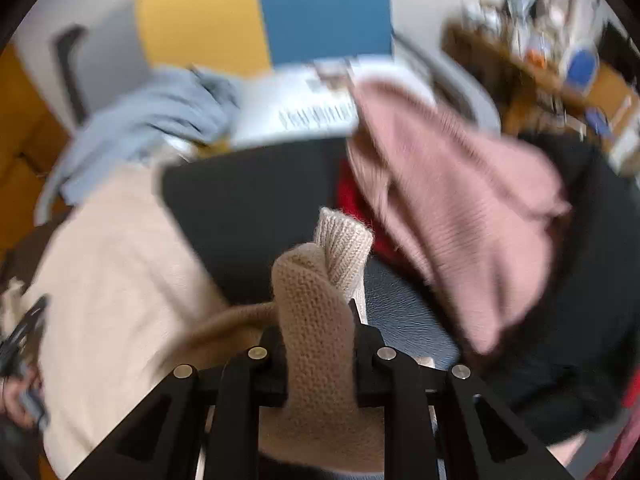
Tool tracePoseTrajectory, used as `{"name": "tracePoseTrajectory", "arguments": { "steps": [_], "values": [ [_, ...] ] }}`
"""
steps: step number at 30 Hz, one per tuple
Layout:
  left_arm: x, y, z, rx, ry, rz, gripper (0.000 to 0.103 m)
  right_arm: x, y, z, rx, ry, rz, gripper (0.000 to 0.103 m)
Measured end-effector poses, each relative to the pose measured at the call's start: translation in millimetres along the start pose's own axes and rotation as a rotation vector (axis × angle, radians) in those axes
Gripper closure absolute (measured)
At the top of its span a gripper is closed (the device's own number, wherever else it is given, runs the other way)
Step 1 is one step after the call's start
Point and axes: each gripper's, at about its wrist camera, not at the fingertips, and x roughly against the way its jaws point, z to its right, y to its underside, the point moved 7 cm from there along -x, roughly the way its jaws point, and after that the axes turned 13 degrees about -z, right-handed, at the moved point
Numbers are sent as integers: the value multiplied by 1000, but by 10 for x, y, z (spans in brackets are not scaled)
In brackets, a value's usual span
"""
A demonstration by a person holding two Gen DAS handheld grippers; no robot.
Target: Fold clothes
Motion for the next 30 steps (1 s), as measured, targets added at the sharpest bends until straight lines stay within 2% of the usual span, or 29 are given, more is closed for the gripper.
{"name": "tracePoseTrajectory", "arguments": {
  "steps": [3, 5, 7, 9, 10, 12, 14, 16, 17, 20, 24, 27, 30],
  "values": [
    [-4, -23, -9, -6, -6, -3, 75, 710, 365, 72, 52, -8, 169, 83],
    [-7, -32, -9, -12, -14, -5, 75, 1025, 683, 138, 70, 49, 238, 81],
    [-11, -42, 10, -23, -32, -17, 75, 1168, 1094, 247, 105, 15, 262, 67],
    [-13, -50, 29, -33, -49, -29, 75, 1087, 1515, 389, 84, -32, 205, 11],
    [7, -42, 49, -37, -55, -44, 75, 964, 1719, 460, 48, -73, 146, 5],
    [50, -26, 93, -47, -64, -72, 75, 735, 2105, 620, -44, -157, 47, 6],
    [187, -4, 269, -92, -43, -54, 75, 533, 2460, 789, -150, -236, -32, 7],
    [325, 18, 445, -137, -21, -36, 74, 480, 2613, 931, -247, -278, -27, 9],
    [392, 29, 534, -159, -11, -27, 70, 479, 2641, 996, -287, -291, -12, 10],
    [529, 24, 965, -278, -8, -3, 68, 560, 2443, 1083, -330, -288, 62, 10],
    [530, -45, 1748, -462, 30, -13, 67, 473, 2041, 936, -250, -163, 82, 10],
    [308, -59, 2269, -578, 19, -82, 67, 209, 1873, 791, -200, -152, 33, 10],
    [26, -28, 2753, -706, -1, -154, 67, -17, 1822, 825, -147, -105, -11, 10]
  ]
}}
